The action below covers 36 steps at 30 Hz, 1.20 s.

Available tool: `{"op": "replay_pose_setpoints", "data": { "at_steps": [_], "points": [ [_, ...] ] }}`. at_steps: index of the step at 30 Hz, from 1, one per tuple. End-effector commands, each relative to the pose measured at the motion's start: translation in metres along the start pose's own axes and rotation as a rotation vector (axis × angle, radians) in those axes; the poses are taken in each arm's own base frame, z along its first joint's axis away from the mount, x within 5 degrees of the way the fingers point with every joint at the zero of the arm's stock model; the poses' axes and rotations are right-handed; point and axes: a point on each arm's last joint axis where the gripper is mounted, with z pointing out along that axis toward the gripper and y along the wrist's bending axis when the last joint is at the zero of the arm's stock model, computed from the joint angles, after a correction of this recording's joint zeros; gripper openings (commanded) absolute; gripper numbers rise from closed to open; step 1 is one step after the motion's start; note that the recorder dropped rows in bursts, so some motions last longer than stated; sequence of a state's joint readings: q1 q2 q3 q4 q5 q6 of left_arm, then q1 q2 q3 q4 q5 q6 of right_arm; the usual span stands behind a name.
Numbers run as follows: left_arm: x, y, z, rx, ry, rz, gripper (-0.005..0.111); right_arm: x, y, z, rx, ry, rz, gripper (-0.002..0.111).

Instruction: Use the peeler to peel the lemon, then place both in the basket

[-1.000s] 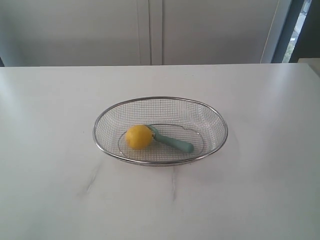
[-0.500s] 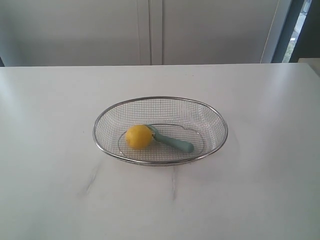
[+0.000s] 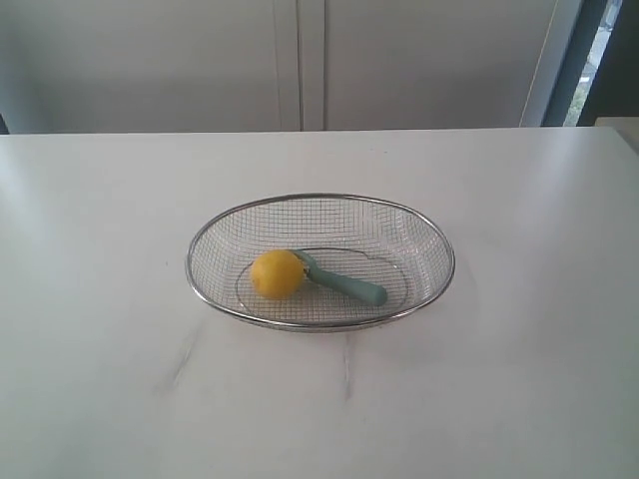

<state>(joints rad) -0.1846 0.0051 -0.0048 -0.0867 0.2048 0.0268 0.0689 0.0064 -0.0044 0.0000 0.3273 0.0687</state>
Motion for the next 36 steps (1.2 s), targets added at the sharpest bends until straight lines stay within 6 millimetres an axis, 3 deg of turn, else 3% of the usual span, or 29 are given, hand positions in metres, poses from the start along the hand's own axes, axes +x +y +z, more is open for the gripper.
{"op": "replay_pose_setpoints", "data": {
  "at_steps": [1, 6, 16, 36],
  "points": [
    [0.001, 0.000, 0.000, 0.000, -0.003, -0.008, 0.000, 0.000, 0.000, 0.000, -0.001, -0.016, -0.008, 0.000],
    [0.001, 0.000, 0.000, -0.004, -0.003, -0.010, 0.000, 0.000, 0.000, 0.000, -0.001, -0.016, -0.008, 0.000],
    [0.001, 0.011, 0.000, -0.207, -0.002, -0.079, 0.000, 0.000, 0.000, 0.000, -0.001, -0.016, -0.008, 0.000],
    [0.001, 0.008, 0.000, -0.147, -0.002, -0.059, 0.000, 0.000, 0.000, 0.000, -0.001, -0.016, -0.008, 0.000]
  ]
}}
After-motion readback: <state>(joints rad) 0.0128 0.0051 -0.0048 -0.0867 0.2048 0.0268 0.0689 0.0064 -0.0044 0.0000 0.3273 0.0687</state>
